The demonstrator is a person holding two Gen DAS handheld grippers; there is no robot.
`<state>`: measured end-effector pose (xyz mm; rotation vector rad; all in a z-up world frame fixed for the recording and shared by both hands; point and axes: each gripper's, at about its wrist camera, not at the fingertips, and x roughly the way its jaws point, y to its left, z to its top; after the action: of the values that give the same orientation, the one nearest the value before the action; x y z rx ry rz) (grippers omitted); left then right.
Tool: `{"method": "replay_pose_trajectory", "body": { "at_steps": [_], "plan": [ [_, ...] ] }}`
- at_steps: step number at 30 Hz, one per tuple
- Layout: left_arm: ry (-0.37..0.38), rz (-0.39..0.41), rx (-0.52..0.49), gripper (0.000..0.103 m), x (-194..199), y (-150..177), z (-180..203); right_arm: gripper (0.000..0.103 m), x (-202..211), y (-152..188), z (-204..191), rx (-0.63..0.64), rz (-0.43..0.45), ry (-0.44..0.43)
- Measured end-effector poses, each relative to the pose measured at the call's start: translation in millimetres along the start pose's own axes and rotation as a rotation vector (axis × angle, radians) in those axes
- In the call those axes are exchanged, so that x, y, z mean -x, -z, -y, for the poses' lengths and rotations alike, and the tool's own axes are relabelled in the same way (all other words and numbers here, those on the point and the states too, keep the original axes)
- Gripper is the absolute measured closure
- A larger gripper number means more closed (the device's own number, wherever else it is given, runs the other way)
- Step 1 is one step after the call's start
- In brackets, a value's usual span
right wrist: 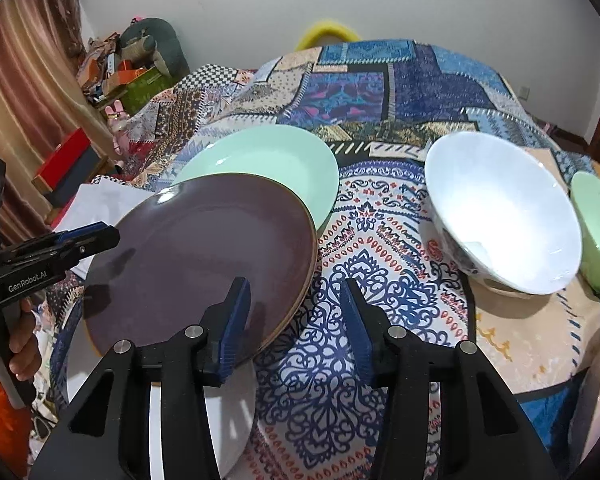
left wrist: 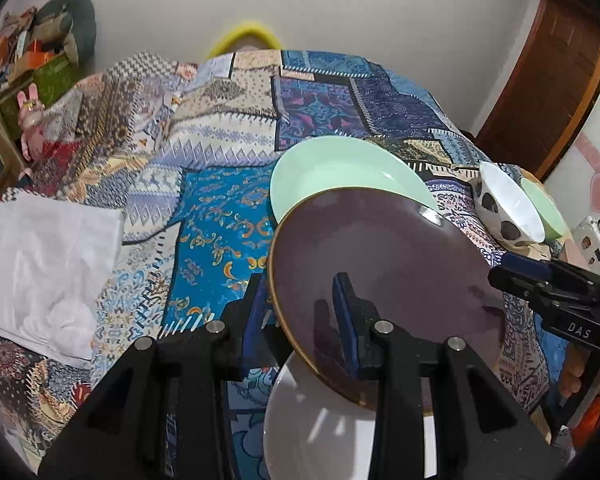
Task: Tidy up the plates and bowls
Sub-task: 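Close both tools on the rim of the dark brown plate, then lift the dark brown plate off the white plate with both tools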
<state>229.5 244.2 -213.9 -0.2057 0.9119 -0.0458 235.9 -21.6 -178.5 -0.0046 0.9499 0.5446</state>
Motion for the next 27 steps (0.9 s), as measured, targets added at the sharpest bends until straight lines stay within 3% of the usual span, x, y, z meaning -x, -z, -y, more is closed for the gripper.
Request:
{"method": "replay_pose_trajectory", "body": {
  "at_steps": [12, 27],
  "plan": [
    [0.036, -0.073, 0.030, 0.075, -21, -1, -5, 0.079, -19, -5, 1, -0.045, -0.066, -0.077],
    [0.032, -0.036, 0.010, 0.076, -16, 4, -1, 0.081, -16, -5, 3, -0.029, -0.035, -0.074]
  ]
}}
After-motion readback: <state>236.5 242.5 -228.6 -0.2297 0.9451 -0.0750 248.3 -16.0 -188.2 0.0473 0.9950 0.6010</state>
